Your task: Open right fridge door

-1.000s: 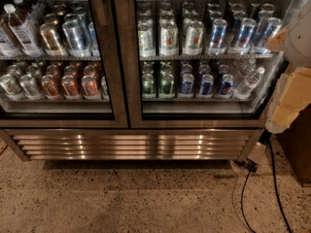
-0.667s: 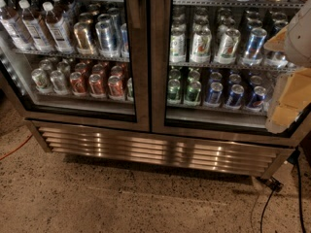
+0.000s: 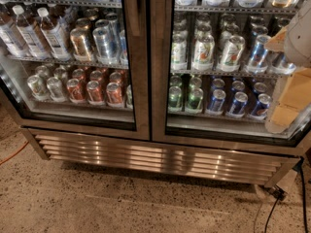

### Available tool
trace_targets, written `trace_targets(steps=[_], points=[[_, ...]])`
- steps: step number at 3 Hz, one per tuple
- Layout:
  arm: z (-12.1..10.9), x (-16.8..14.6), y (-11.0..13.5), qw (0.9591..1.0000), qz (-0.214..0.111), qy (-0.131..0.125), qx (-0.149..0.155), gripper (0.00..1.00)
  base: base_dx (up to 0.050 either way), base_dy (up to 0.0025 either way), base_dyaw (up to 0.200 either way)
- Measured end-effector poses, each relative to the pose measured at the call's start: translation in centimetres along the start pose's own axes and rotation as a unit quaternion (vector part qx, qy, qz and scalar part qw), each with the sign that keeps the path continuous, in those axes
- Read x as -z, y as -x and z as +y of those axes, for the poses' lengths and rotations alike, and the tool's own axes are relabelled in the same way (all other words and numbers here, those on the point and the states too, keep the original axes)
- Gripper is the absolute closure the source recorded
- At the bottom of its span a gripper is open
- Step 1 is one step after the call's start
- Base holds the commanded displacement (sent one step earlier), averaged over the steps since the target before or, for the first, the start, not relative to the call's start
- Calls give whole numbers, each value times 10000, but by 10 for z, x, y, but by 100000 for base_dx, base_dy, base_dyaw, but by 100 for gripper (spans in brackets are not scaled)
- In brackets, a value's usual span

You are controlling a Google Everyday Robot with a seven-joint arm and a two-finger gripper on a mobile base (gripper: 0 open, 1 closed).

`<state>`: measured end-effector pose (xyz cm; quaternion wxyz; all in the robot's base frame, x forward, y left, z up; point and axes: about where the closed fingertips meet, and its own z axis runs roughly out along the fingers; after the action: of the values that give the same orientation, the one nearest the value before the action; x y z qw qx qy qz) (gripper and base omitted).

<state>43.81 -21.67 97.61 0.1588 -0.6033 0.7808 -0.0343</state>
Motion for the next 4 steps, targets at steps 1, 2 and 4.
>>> trace_targets(steps=[1, 2, 4], points=[[-6, -2, -1, 10000, 24, -7, -89, 0, 0, 0, 0], [-17, -34, -2, 9990, -77, 377, -233, 0, 0, 0, 0], [-29, -115, 15, 9684, -1889, 1619, 175, 0, 0, 0, 0]])
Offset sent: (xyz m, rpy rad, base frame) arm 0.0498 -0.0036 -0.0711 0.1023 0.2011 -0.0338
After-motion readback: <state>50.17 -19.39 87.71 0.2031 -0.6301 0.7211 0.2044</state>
